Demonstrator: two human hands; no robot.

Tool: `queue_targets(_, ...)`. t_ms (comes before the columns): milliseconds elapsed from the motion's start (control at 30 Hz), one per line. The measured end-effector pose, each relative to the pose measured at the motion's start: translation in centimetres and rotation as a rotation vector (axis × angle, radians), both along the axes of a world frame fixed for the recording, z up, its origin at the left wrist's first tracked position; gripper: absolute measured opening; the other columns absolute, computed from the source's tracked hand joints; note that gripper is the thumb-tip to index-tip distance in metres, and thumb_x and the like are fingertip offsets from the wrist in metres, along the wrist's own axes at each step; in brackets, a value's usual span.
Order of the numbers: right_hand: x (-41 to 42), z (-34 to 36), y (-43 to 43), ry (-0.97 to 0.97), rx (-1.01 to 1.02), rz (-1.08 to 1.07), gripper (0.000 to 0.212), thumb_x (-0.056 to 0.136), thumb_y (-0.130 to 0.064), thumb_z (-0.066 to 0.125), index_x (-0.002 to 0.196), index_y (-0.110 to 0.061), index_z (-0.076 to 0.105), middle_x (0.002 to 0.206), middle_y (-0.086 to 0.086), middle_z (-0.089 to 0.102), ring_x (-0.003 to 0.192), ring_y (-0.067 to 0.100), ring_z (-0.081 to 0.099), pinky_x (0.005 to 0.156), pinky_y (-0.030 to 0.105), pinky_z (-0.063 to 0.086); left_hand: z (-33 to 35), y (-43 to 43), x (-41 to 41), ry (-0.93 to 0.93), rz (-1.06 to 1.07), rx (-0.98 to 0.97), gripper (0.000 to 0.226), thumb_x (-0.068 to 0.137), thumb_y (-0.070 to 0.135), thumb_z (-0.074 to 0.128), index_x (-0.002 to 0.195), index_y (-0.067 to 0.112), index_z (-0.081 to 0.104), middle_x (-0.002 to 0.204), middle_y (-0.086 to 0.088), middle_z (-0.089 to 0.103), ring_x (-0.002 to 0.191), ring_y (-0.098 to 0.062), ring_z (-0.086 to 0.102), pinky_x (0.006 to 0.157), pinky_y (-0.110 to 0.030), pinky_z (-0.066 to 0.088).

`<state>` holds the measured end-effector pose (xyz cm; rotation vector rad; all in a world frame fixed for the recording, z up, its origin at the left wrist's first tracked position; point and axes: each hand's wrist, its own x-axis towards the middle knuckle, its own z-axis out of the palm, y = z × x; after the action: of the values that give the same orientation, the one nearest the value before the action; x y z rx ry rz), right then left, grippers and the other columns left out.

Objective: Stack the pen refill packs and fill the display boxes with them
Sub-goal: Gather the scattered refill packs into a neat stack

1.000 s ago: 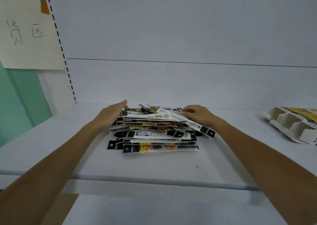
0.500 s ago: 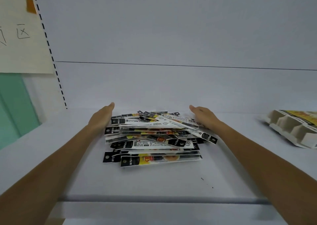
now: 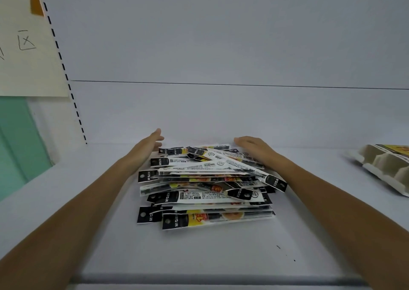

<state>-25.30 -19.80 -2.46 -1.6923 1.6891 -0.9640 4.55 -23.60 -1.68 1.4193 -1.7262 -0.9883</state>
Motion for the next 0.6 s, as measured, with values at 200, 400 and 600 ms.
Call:
queue_targets(200, -0.1, 0.0, -1.1, 0.167, 0.026, 0.097, 0.051, 0.088, -0.043, 0.056, 0.134, -0.023, 0.047, 0.138, -0.001, 0.048, 0.126, 0.016, 0.043, 0.097, 0.027, 0.031, 0.6, -0.3, -1.4, 0.013, -0.082, 0.024, 0.056, 0.096, 0.053, 0.017, 0.128, 0.021, 0.050, 0.140, -0.007, 0.046, 0.128, -0.022, 0.043, 0.112, -0.044, 0.022)
queue_targets(400, 1.5, 0.6, -2.1, 0.313, 0.016, 0.186, 0.043, 0.088, -0.047, 0.054, 0.124, -0.024, 0.055, 0.127, -0.002, 0.054, 0.113, 0.013, 0.047, 0.091, 0.027, 0.035, 1.3, 0.3, -2.2, -0.066, -0.231, 0.039, 0.059, 0.091, 0.061, 0.026, 0.131, 0.023, 0.046, 0.141, 0.001, 0.044, 0.131, -0.015, 0.038, 0.112, -0.041, 0.022)
queue_targets(600, 1.9, 2.9, -3.3, 0.552, 0.018, 0.118, 0.043, 0.094, -0.047, 0.043, 0.112, -0.011, 0.060, 0.117, 0.004, 0.061, 0.099, 0.017, 0.051, 0.082, 0.028, 0.037, 3.1, 1.6, -1.5, -0.252, -0.110, -0.071, 0.056, 0.093, 0.058, 0.027, 0.135, 0.024, 0.044, 0.144, 0.005, 0.040, 0.133, -0.017, 0.035, 0.109, -0.038, 0.023)
